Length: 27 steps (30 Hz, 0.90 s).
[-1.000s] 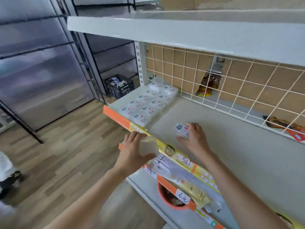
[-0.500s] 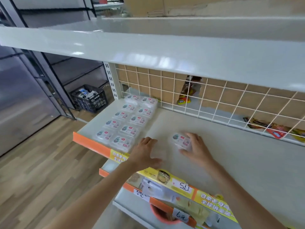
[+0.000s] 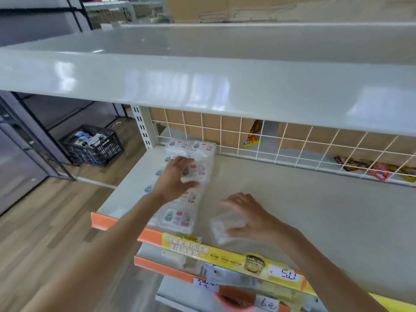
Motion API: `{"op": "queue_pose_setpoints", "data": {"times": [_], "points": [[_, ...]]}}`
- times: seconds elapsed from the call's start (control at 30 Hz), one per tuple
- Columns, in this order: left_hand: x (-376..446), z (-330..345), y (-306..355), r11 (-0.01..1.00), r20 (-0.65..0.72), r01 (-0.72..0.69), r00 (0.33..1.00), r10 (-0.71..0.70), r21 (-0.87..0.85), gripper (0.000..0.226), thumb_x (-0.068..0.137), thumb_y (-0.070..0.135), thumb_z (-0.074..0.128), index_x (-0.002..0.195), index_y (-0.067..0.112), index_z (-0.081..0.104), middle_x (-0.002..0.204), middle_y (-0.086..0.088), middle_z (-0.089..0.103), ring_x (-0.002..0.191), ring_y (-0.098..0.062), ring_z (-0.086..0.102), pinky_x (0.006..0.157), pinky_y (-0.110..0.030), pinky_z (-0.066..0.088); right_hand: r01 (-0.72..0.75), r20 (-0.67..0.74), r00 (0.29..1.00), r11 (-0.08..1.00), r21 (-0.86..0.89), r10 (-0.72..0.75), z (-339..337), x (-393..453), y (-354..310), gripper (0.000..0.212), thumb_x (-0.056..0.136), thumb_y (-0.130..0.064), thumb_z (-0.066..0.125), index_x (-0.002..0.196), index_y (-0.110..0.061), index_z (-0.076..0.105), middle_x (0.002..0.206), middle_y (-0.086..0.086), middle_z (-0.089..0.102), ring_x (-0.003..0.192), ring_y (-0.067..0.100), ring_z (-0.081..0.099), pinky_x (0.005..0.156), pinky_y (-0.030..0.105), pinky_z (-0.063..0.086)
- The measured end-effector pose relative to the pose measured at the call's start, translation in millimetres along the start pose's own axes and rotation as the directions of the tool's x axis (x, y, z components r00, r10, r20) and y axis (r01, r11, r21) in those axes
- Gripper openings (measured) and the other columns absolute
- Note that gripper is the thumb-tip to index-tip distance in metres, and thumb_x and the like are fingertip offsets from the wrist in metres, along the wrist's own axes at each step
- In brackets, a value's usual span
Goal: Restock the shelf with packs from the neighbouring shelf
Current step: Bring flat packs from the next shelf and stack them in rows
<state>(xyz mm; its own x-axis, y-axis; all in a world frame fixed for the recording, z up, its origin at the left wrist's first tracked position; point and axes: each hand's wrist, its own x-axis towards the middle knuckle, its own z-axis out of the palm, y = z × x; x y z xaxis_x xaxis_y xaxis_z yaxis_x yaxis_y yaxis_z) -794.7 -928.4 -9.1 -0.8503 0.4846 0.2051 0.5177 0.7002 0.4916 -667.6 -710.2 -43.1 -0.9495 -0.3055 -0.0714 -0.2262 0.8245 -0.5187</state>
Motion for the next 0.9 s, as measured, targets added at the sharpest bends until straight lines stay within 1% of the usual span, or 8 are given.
{"op": "queue_pose_setpoints", "data": {"times": [0.13, 0.3, 0.4, 0.47, 0.6, 0.73, 0.83, 0.9], "points": [[18, -14, -47, 0.993, 0.002, 0.085, 0.996, -0.086, 0.076, 0.066, 0.074, 0.022, 0.077, 0.132, 0.009, 0.048, 0.131, -0.008, 0.051, 0.114, -0.024, 0.050, 0.097, -0.032, 0.038, -0.024, -0.079, 0.997, 1.000, 0.007, 0.024, 16, 10, 1, 0.088, 0.058, -0.089, 0.038, 0.124, -0.032, 0.050, 0.110, -0.010, 0.044, 0.107, 0.013, 0.038, 0.096, 0.035, 0.034], [41, -12, -76, 0.990, -0.038, 0.113, 0.993, -0.110, 0.090, 0.046, 0.080, 0.011, 0.070, 0.123, 0.016, 0.059, 0.139, -0.003, 0.048, 0.136, -0.019, 0.031, 0.112, -0.034, 0.023, -0.113, -0.183, 0.976, 0.993, 0.046, 0.120, 12, 22, -6, 0.056, 0.073, -0.063, 0.059, 0.114, -0.024, 0.054, 0.102, -0.005, 0.048, 0.102, 0.015, 0.042, 0.092, 0.034, 0.038], [43, -9, -72, 0.979, -0.108, 0.054, 0.994, -0.033, 0.198, 0.037, 0.080, 0.001, 0.065, 0.114, 0.017, 0.066, 0.131, -0.006, 0.054, 0.127, -0.023, 0.040, 0.107, -0.036, 0.030, -0.161, -0.290, 0.944, 0.987, 0.012, 0.158, 12, 26, -6, 0.040, 0.082, -0.046, 0.063, 0.113, -0.023, 0.055, 0.105, -0.002, 0.051, 0.102, 0.017, 0.044, 0.090, 0.034, 0.038], [38, -4, -61, 0.976, -0.141, 0.030, 0.990, 0.000, 0.214, 0.038, 0.079, -0.003, 0.061, 0.113, 0.014, 0.065, 0.127, -0.007, 0.055, 0.121, -0.026, 0.043, 0.101, -0.037, 0.033, -0.180, -0.329, 0.929, 0.984, -0.009, 0.167, 11, 24, -6, 0.042, 0.081, -0.051, 0.060, 0.113, -0.024, 0.055, 0.108, -0.005, 0.049, 0.103, 0.015, 0.042, 0.089, 0.033, 0.037], [7, 22, -20, 0.992, -0.194, -0.120, 0.973, 0.126, 0.039, 0.032, 0.077, -0.003, 0.061, 0.107, 0.008, 0.065, 0.111, -0.010, 0.060, 0.106, -0.029, 0.052, 0.092, -0.039, 0.044, -0.207, -0.238, 0.949, 0.978, 0.013, 0.204, 12, 8, -7, 0.067, 0.065, -0.072, 0.043, 0.122, -0.036, 0.048, 0.115, -0.015, 0.034, 0.105, 0.004, 0.027, 0.090, 0.026, 0.026], [-38, 70, 40, 0.950, 0.026, -0.196, 0.978, 0.208, -0.245, 0.033, 0.079, 0.004, 0.049, 0.110, 0.011, 0.058, 0.113, -0.005, 0.052, 0.103, -0.021, 0.054, 0.088, -0.030, 0.045, -0.239, -0.335, 0.903, 0.963, 0.124, 0.267, 29, -13, -1, 0.073, 0.061, -0.061, 0.046, 0.130, -0.036, 0.045, 0.118, -0.011, 0.040, 0.107, 0.010, 0.033, 0.095, 0.028, 0.030], [-52, 90, 57, 0.954, 0.076, -0.154, 0.981, 0.179, -0.257, 0.049, 0.075, 0.020, 0.035, 0.120, 0.009, 0.052, 0.127, -0.005, 0.048, 0.114, -0.022, 0.049, 0.093, -0.035, 0.043, -0.216, -0.440, 0.847, 0.950, 0.227, 0.298, 38, -23, 0, 0.066, 0.063, -0.047, 0.058, 0.125, -0.024, 0.051, 0.114, -0.011, 0.039, 0.109, 0.010, 0.035, 0.093, 0.021, 0.033], [-56, 94, 57, 0.957, 0.122, -0.123, 0.980, 0.159, -0.261, 0.057, 0.077, 0.022, 0.037, 0.132, 0.007, 0.043, 0.141, -0.008, 0.037, 0.125, -0.022, 0.041, 0.102, -0.032, 0.037, -0.221, -0.447, 0.825, 0.925, 0.310, 0.347, 36, -24, -1, 0.059, 0.063, -0.036, 0.064, 0.119, -0.025, 0.051, 0.109, -0.019, 0.036, 0.107, 0.006, 0.037, 0.089, 0.013, 0.032]]}}
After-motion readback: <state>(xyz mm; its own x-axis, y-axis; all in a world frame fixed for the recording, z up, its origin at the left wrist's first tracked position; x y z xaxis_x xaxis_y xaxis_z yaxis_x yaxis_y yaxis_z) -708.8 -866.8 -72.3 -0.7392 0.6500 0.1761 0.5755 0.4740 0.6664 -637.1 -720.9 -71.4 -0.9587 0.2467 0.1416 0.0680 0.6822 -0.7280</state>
